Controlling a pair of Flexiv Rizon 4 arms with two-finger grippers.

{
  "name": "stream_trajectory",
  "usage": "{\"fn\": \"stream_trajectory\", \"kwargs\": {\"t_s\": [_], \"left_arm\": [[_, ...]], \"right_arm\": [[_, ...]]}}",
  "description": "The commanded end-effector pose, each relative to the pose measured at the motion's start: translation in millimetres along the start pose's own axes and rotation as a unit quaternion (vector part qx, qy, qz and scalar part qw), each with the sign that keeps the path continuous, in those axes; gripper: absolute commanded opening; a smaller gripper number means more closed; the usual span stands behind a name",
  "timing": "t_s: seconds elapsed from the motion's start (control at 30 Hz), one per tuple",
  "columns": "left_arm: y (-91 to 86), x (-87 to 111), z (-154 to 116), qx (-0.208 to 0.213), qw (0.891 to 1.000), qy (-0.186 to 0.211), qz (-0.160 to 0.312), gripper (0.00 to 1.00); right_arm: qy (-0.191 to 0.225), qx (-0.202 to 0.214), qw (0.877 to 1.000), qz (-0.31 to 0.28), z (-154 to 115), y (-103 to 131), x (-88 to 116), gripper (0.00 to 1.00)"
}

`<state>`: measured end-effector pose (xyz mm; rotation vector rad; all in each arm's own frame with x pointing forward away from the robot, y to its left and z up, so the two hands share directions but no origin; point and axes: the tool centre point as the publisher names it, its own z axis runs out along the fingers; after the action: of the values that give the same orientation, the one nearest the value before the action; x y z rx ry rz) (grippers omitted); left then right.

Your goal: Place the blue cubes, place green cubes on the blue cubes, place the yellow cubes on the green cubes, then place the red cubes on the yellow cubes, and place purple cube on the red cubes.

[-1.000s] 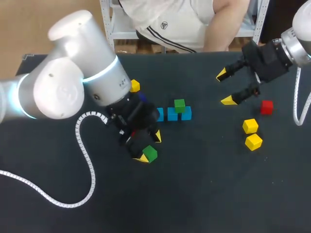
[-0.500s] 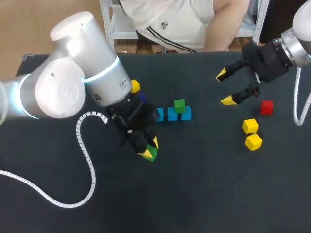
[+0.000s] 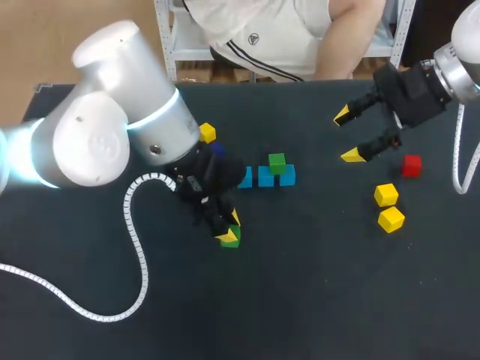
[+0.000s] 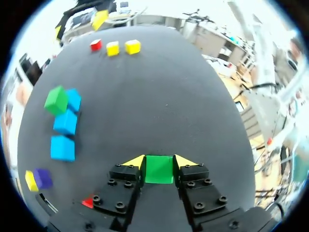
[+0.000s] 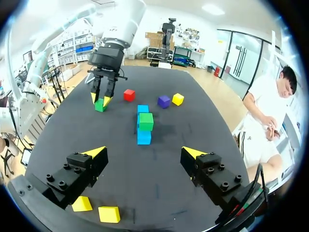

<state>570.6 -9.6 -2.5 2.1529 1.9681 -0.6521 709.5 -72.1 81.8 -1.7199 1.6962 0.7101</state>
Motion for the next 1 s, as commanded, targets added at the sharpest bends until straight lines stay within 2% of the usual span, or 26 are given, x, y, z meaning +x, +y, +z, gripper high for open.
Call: {"fn": "stream_trajectory", "kwargs": {"t_s": [0.03,0.1,0.13,0.17,0.23,0.27,0.3,0.7,1.0], "left_arm": [[-5.0,3.1,1.7,-0.040,0.996,0.052,-0.062,0.00],[-6.2,1.6,0.3,-0.053,0.994,0.063,-0.072,0.02],[-6.5,0.7,-0.2,-0.058,0.994,0.060,-0.068,0.15],[-6.6,-0.1,-0.5,-0.060,0.994,0.062,-0.069,0.35],[-6.6,-0.1,-0.3,-0.061,0.994,0.060,-0.067,0.93],[-6.6,0.2,0.6,-0.061,0.994,0.059,-0.066,0.97],[-6.8,0.9,1.5,-0.062,0.994,0.058,-0.069,1.00],[-11.5,16.1,-5.2,-0.079,0.995,0.011,-0.061,1.00],[-7.0,33.8,-11.2,-0.085,0.994,-0.032,-0.055,1.00]], "right_arm": [[0.000,0.001,1.000,0.000,-0.3,1.0,0.0,1.00],[0.000,0.001,1.000,0.000,-0.3,1.0,0.0,1.00],[0.000,0.001,1.000,0.000,-0.3,1.0,0.0,1.00],[0.000,0.001,1.000,0.000,-0.3,1.0,0.0,1.00],[0.000,0.001,1.000,0.000,-0.3,1.0,0.0,1.00],[0.000,0.001,1.000,0.000,-0.3,1.0,0.0,1.00],[0.000,0.001,1.000,0.000,-0.3,1.0,0.0,1.00],[0.000,0.001,1.000,0.000,-0.3,1.0,0.0,1.00],[0.000,0.001,1.000,0.000,-0.3,1.0,0.0,1.00]]}}
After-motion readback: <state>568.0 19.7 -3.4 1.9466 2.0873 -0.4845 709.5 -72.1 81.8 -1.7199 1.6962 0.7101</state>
